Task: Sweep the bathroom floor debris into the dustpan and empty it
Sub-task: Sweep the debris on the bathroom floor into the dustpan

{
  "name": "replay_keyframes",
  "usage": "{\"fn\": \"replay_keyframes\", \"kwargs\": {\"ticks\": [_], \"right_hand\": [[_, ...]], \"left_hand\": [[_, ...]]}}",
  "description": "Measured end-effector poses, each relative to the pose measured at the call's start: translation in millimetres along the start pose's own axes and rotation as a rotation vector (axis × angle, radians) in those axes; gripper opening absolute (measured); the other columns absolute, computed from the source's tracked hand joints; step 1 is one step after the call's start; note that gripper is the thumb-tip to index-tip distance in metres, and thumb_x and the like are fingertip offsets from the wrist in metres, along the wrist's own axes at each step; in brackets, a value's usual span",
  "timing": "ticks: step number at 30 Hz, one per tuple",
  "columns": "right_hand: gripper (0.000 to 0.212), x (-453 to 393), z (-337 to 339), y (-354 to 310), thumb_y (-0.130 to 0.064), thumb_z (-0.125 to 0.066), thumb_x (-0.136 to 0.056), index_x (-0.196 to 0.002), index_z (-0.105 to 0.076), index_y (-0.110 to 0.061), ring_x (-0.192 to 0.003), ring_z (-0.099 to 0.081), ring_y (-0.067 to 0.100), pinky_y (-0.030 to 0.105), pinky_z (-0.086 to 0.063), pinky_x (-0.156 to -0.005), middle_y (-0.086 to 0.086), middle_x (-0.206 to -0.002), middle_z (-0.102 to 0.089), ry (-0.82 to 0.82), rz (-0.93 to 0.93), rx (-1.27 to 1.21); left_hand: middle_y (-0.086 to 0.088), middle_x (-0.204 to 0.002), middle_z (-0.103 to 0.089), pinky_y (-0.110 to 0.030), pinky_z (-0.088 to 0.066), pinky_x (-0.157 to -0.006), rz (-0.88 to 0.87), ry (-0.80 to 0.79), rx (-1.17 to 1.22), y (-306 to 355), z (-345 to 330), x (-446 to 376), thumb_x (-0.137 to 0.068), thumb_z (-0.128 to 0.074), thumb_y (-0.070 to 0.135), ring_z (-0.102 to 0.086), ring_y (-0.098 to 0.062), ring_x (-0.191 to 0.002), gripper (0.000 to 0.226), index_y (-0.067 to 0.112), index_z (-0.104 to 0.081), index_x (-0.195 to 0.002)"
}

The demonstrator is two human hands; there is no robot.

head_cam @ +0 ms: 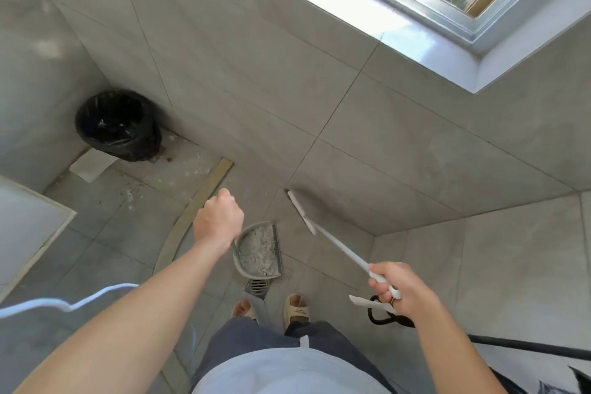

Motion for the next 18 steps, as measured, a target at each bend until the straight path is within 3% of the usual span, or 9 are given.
{"fn": "replay_keyframes", "kwargs": {"ticks": [8, 13, 18], "right_hand": [[0.016, 7.2, -38.4, -60.1, -0.008, -0.065, -0.088, -0.099, -0.061, 0.003, -0.038, -0.042, 0.011, 0.018, -0.033, -0.036, 0.014, -0.068, -0.055, 0.018, 0.183, 0.269], [0.014, -7.5, -62.1, -93.1, -0.003, -0.056, -0.090, -0.099, -0.060, 0.007, -0.037, -0.041, 0.011, 0.017, -0.032, -0.036, 0.015, -0.071, -0.055, -0.032, 0.212, 0.346], [0.008, -37.5, -94.2, -137.1, 0.001, -0.052, -0.091, -0.094, -0.057, 0.006, -0.033, -0.038, 0.012, 0.015, -0.031, -0.031, 0.016, -0.069, -0.053, -0.087, 0.219, 0.433]], "left_hand": [[-0.018, -0.098, -0.062, -0.038, -0.042, -0.068, 0.129, -0.025, 0.143, -29.6, 24.9, 24.4, -0.098, -0.033, 0.016, -0.052, -0.034, -0.081, 0.022, 0.008, -0.050, -0.088], [-0.010, -0.082, -0.058, -0.034, -0.038, -0.058, 0.218, 0.074, 0.204, -41.2, 41.9, 42.0, -0.096, -0.034, 0.015, -0.052, -0.032, -0.074, 0.022, 0.011, -0.047, -0.080], [-0.007, -0.075, -0.053, -0.033, -0.036, -0.059, 0.446, 0.215, 0.263, -65.1, 50.4, 64.3, -0.097, -0.034, 0.017, -0.049, -0.031, -0.071, 0.022, 0.011, -0.049, -0.083]]}}
Point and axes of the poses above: each hand's wrist, its own x-axis away from the middle knuckle, its own z-axis out of the back of the hand, y = z × x, the point moved 2 cm from there along -x, towards the middle knuckle
